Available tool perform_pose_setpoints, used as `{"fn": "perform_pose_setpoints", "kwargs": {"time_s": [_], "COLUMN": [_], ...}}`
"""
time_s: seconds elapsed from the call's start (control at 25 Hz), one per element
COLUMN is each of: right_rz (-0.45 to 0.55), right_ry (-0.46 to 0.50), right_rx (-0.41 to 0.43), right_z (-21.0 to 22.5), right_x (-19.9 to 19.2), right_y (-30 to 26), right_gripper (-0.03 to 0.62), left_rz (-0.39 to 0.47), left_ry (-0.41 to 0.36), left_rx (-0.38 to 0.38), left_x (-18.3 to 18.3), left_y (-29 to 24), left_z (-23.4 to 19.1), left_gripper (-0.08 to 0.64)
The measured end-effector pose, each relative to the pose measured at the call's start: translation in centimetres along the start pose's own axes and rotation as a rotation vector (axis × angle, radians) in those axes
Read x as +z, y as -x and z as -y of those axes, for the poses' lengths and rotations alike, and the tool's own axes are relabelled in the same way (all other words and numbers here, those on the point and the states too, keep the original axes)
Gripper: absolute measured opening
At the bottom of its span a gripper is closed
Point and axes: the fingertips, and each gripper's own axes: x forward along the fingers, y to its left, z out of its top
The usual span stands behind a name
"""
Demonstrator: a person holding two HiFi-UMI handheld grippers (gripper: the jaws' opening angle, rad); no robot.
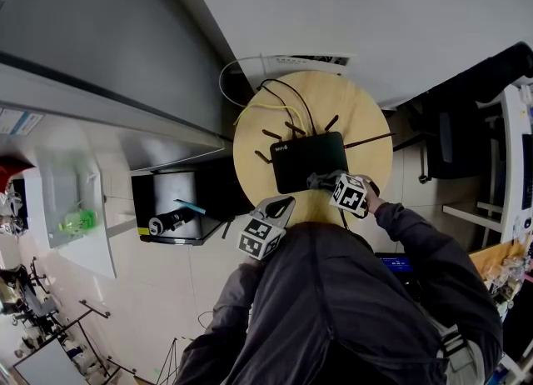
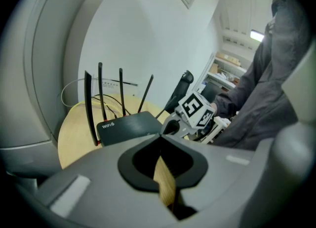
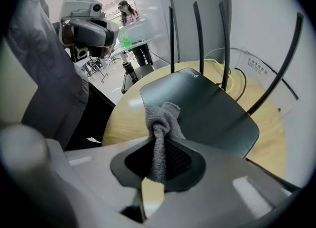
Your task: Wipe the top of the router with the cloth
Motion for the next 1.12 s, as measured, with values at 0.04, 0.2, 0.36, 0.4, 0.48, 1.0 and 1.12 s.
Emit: {"fn": "perform_pose_setpoints", "kwargs": {"time_s": [0.04, 0.2, 0.36, 0.4, 0.48, 1.0, 1.12], "right_rz": [0.018, 0.071, 0.028, 0.018, 0.004, -0.02, -0.022], "right_ry": [-0.009, -0.061, -0.029, -0.018, -0.003, 0.009, 0.022], "right_rx": [-0.008, -0.13, -0.219, -0.234, -0.265, -0.315, -0.304], "right_z": [0.8, 6.6, 11.8, 12.7, 14.3, 15.0, 13.9], "right_x": [0.2, 0.9, 0.7, 0.6, 0.5, 0.0, -0.3], "right_y": [0.4, 2.4, 3.3, 3.3, 3.2, 2.5, 2.5], "right_gripper": [0.04, 0.038, 0.04, 0.038, 0.04, 0.037, 0.037], "left_rz": [-0.001, 0.003, 0.002, 0.002, 0.004, 0.017, 0.002], "left_ry": [-0.002, 0.001, 0.001, 0.0, -0.002, -0.006, -0.002], "left_rx": [0.001, 0.009, 0.014, 0.015, 0.019, 0.029, 0.022], "left_x": [0.0, -0.1, -0.2, -0.2, -0.1, 0.2, 0.2], "left_y": [0.0, 0.2, 0.3, 0.3, 0.3, 0.3, 0.4], "left_z": [0.0, -0.2, -0.1, 0.0, 0.0, -0.2, 0.1], "left_gripper": [0.0, 0.0, 0.0, 0.0, 0.0, 0.0, 0.0]}}
